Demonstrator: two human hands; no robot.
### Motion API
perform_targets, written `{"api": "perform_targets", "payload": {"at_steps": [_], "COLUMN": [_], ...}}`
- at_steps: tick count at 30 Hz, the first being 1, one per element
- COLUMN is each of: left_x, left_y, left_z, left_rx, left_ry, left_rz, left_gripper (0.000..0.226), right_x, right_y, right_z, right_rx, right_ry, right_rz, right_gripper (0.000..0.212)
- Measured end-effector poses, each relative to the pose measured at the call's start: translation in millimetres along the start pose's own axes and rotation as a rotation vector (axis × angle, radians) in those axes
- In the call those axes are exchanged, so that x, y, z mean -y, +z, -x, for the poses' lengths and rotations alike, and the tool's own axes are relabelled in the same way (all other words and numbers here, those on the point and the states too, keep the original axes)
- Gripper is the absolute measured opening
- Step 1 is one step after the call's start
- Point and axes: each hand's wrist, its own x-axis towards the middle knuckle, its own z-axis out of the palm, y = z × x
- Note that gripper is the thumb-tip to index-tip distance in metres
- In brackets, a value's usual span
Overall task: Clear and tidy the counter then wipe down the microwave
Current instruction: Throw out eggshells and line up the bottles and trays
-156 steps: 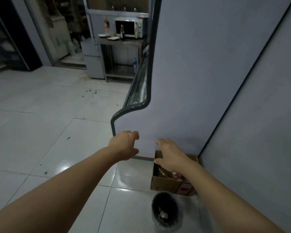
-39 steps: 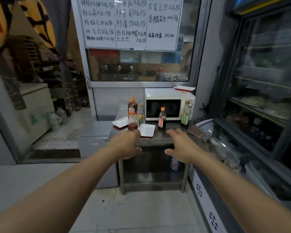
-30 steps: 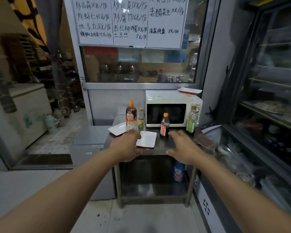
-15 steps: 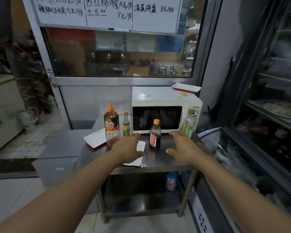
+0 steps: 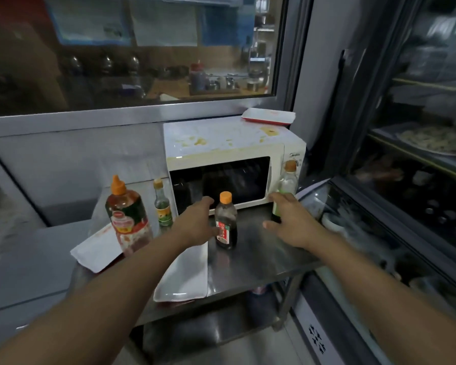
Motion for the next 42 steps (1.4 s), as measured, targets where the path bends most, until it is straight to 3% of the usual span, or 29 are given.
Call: {"api": "perform_targets", "payload": {"at_steps": [12, 20, 27, 36, 42], "left_x": [32, 42, 43, 43, 39], "left_y": [58, 84, 91, 91, 95], "left_z": [-88, -117, -130, -132, -133], "left_rx": [0.053, 0.06, 0.074, 0.086, 0.05], "left_ry": [-0.088, -0.152, -0.197, -0.164, -0.171], "left_rz": [0.23, 0.3, 0.396, 0.278, 0.306], "left_gripper": [0.091, 0.073, 0.082, 0.065, 0.069], "right_x": [-59, -92, -109, -123, -128], "right_y": [38, 69, 80, 82, 79], "right_z": [-77, -109, -118, -121, -120], "right_rx": [0.031, 0.082, 0.077, 0.036, 0.017], "right_ry": [0.038, 0.018, 0.021, 0.047, 0.062], "right_rz": [-0.022, -0.075, -0.095, -0.118, -0.149], "right_gripper": [0.065, 0.066, 0.065, 0.063, 0.06]}}
